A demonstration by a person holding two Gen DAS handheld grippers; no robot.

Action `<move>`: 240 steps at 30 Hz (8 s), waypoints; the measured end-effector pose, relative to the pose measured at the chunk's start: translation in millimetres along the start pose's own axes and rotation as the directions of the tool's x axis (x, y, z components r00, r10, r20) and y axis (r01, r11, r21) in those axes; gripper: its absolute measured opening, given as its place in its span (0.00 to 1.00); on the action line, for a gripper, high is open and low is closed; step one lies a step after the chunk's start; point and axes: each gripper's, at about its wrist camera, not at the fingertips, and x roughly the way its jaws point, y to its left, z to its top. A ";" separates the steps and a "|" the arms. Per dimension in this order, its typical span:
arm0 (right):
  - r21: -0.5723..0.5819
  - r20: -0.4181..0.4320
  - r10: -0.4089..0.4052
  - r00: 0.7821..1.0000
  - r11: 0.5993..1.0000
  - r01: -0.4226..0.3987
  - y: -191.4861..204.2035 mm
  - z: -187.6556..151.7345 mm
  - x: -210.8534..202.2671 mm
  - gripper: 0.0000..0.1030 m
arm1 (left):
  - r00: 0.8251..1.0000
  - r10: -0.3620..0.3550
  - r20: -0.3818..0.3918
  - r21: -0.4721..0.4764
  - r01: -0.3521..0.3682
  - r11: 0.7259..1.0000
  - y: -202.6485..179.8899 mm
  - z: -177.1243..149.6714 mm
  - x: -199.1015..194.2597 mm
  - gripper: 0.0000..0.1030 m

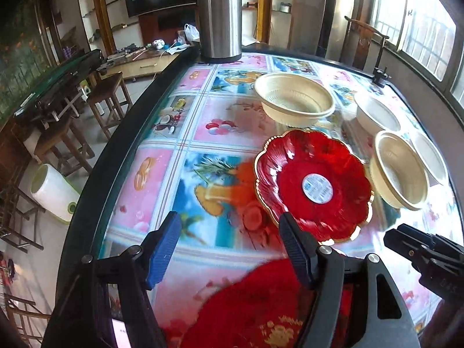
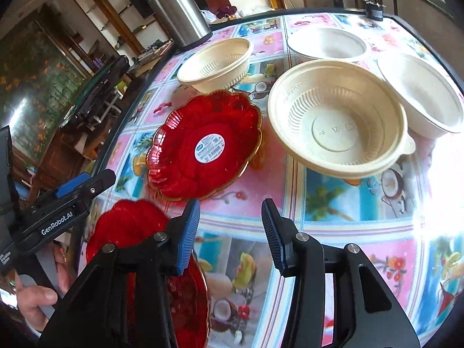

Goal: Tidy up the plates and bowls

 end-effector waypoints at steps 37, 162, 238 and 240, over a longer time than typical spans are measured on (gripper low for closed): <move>0.064 -0.019 -0.023 1.000 0.998 0.024 -7.6 24.5 28.9 0.43 | 0.995 -0.019 -0.094 -0.040 0.015 0.999 -4.2 29.7 38.2 0.68; -0.370 -0.050 -0.104 0.993 0.926 0.078 70.1 -92.5 -16.6 0.22 | 0.999 0.019 -0.046 -0.010 -0.020 1.000 6.1 -116.3 -41.0 0.21; -0.135 0.131 0.060 0.990 0.990 -0.042 19.4 23.6 -54.4 0.44 | 0.993 0.075 0.087 -0.002 -0.075 0.997 -51.1 -1.5 -23.8 0.67; -0.136 0.127 0.057 0.990 0.990 -0.040 19.6 27.2 -50.0 0.44 | 0.993 0.075 0.086 -0.001 -0.076 0.997 -50.5 1.2 -21.2 0.67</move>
